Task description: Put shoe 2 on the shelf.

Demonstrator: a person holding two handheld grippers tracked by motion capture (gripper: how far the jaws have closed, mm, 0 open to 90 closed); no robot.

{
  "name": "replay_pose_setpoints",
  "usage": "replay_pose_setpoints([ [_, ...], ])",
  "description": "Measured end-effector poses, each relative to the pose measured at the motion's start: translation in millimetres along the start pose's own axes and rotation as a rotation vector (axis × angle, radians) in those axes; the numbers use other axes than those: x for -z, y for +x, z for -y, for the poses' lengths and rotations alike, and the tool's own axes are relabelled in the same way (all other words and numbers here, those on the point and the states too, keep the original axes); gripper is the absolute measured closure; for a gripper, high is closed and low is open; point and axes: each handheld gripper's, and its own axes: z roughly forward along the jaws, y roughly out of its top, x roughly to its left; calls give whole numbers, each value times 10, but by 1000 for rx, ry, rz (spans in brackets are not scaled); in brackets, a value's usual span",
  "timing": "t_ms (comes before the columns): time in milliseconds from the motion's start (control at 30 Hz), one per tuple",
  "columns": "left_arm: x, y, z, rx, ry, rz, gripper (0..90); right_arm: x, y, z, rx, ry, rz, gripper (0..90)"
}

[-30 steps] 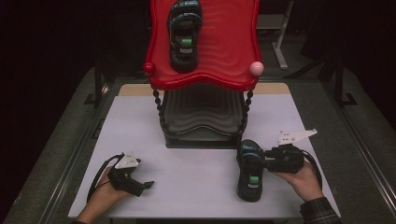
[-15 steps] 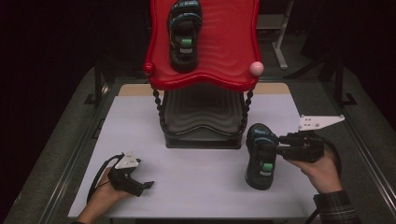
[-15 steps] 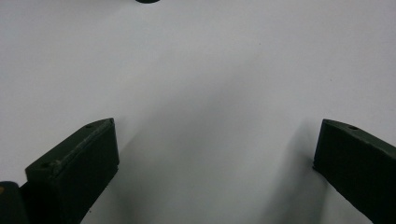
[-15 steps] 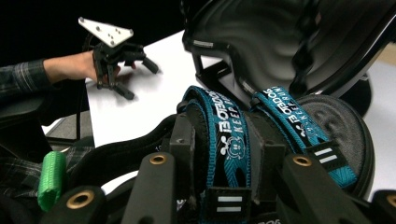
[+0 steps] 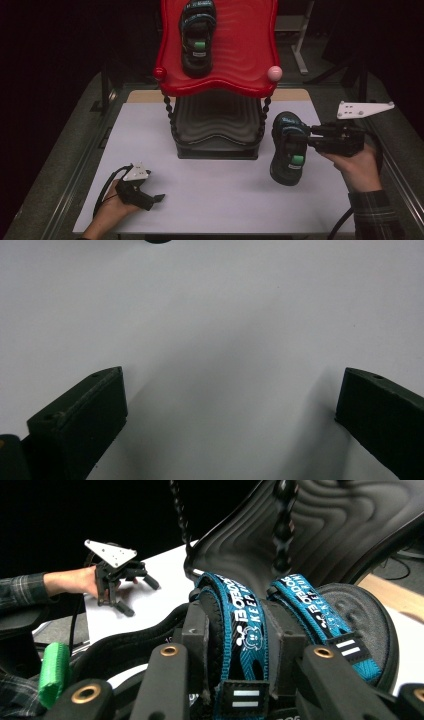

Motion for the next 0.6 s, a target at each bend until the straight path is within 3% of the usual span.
replay_pose_setpoints([
  [600,-1,-1,0,2,-1,1,0,129,-54,-480,35,-20,29,673],
])
